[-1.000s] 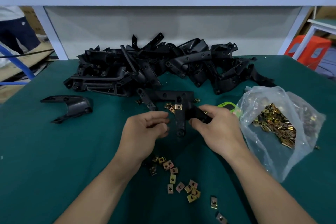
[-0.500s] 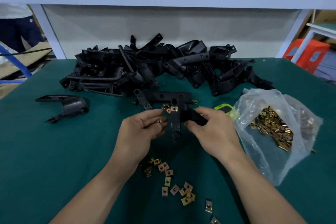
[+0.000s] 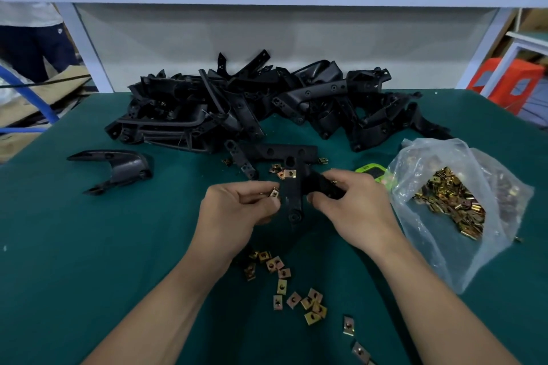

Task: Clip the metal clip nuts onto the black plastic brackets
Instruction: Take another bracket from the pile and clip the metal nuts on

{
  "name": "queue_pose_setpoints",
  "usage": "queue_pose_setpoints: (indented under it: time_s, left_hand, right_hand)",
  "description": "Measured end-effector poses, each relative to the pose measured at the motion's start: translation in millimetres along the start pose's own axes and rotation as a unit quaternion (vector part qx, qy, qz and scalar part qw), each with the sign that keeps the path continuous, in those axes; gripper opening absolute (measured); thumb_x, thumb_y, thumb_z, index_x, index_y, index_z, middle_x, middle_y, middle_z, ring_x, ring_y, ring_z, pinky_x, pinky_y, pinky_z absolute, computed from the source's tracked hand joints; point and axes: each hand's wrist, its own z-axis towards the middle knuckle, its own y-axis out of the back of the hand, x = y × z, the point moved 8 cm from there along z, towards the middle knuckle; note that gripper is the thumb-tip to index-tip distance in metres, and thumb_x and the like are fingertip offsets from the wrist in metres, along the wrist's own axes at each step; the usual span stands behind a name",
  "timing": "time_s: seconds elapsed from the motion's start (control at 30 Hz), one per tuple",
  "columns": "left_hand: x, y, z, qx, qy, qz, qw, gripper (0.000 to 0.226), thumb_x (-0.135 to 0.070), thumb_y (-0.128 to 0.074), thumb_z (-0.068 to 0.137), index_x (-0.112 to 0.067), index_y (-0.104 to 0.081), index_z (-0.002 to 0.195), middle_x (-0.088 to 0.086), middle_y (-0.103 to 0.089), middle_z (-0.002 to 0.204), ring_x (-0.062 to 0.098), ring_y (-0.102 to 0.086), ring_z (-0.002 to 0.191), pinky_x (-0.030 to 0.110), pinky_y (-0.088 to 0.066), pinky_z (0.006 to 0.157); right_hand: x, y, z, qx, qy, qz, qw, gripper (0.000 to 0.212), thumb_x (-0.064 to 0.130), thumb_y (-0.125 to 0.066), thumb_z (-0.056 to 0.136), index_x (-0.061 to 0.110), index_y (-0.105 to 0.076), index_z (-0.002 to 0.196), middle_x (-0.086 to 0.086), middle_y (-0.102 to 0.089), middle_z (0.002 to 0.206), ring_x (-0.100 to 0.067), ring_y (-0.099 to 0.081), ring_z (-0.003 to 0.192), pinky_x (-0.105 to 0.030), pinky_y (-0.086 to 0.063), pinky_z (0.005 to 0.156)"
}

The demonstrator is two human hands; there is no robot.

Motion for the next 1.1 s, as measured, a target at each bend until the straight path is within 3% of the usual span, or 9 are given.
queue_pose_setpoints:
  time_s: [0.1,0.17,0.27,0.37,0.57,0.77,1.1]
  left_hand:
    - [-2.7,0.6,-1.5,0.007,0.001,-0.005,1.000,0.022,-0.011,-0.084,0.083,-0.032,-0.082,0.089,0.006,-0.079,0.081,0.020,-0.077,0.074,0.021,-0.058,0.063]
    - [-8.8,-0.8,-3.2,0.019,-0.015,0.015,1.000,0.012,-0.024,-0.089,0.076,-0.028,-0.081,0.083,0.007,-0.077,0.074,0.018,-0.074,0.066,0.020,-0.056,0.059]
    - [-14.0,-1.2,-5.3,0.020,-0.041,0.060,0.997,0.019,-0.041,-0.087,0.071,-0.024,-0.079,0.073,0.005,-0.074,0.067,0.015,-0.068,0.057,0.021,-0.053,0.055]
    - [-11.6,1.6,-4.4,-0.005,-0.035,0.070,0.997,0.010,-0.030,-0.084,0.082,-0.028,-0.080,0.073,0.003,-0.074,0.067,0.012,-0.067,0.057,0.019,-0.053,0.054]
    - [-7.5,7.6,-4.0,-0.045,-0.019,0.076,0.996,0.019,-0.021,-0.080,0.088,-0.038,-0.081,0.079,-0.002,-0.077,0.071,0.015,-0.073,0.063,0.018,-0.055,0.059]
    - [-0.8,9.8,-4.1,-0.075,0.010,0.028,0.997,0.021,-0.009,-0.070,0.096,-0.023,-0.080,0.084,0.001,-0.079,0.078,0.019,-0.077,0.073,0.023,-0.059,0.061]
    - [-6.6,3.3,-5.0,-0.047,-0.005,0.008,0.999,0.031,-0.020,-0.061,0.100,-0.020,-0.079,0.075,0.009,-0.076,0.075,0.022,-0.073,0.066,0.023,-0.056,0.057]
  right_hand:
    - [1.3,2.5,0.0,-0.008,0.009,0.006,1.000,0.008,0.039,-0.077,0.079,0.034,-0.072,0.082,0.013,-0.066,0.068,-0.008,-0.059,0.067,-0.025,-0.044,0.052]
    - [1.8,2.3,-0.6,-0.008,0.010,0.010,1.000,0.008,0.038,-0.078,0.079,0.033,-0.073,0.082,0.012,-0.066,0.067,-0.009,-0.059,0.066,-0.024,-0.044,0.053]
    - [1.4,2.5,-0.6,-0.007,0.010,0.013,1.000,0.009,0.039,-0.077,0.079,0.033,-0.073,0.084,0.011,-0.068,0.070,-0.010,-0.060,0.067,-0.028,-0.046,0.054]
    - [-0.4,2.7,-0.3,-0.005,0.005,0.027,1.000,0.007,0.039,-0.077,0.080,0.036,-0.074,0.084,0.012,-0.068,0.070,-0.010,-0.060,0.066,-0.030,-0.047,0.055]
    - [0.1,1.6,-0.3,-0.001,0.008,0.018,1.000,0.008,0.040,-0.075,0.081,0.035,-0.074,0.086,0.011,-0.069,0.071,-0.009,-0.061,0.067,-0.034,-0.051,0.058]
    - [-1.0,1.1,-0.1,0.002,0.007,0.021,1.000,0.007,0.042,-0.075,0.080,0.037,-0.072,0.085,0.011,-0.068,0.071,-0.008,-0.061,0.067,-0.031,-0.049,0.056]
    - [-1.2,0.7,0.2,0.001,0.005,-0.002,1.000,0.011,0.045,-0.073,0.080,0.036,-0.071,0.085,0.013,-0.067,0.070,-0.008,-0.060,0.066,-0.029,-0.049,0.054]
